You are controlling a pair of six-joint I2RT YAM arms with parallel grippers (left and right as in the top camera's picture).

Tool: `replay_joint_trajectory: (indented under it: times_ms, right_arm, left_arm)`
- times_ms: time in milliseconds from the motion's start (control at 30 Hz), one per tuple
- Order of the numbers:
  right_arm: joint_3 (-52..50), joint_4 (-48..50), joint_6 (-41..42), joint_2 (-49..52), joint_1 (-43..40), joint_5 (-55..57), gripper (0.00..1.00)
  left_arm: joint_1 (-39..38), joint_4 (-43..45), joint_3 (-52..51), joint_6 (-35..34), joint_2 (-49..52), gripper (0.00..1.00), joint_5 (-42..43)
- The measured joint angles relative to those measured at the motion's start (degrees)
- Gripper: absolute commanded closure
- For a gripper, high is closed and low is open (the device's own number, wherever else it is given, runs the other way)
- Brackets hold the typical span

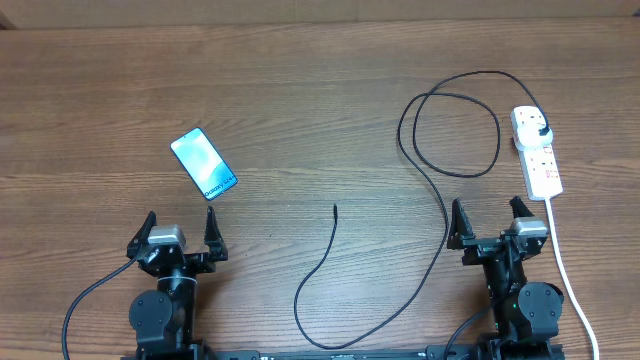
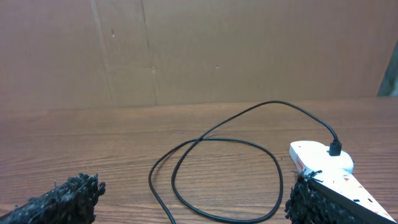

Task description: Plug charger to phone and switch on socket

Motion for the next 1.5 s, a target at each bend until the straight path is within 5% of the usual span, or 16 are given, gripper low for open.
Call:
replay_joint_trajectory:
  times_ms: [1267, 1500]
  right_arm:
    - [0.0, 0.0, -0.02, 0.0, -0.02, -0.02, 0.0]
    - [0.0, 0.0, -0.02, 0.0, 0.0, 0.0, 0.01]
  left_arm:
    - [0.0, 0.83, 0.09, 0.81, 0.0, 0.0, 0.79]
    - [0.0, -6.78, 4.2, 0.96, 0.0, 0.0, 0.9]
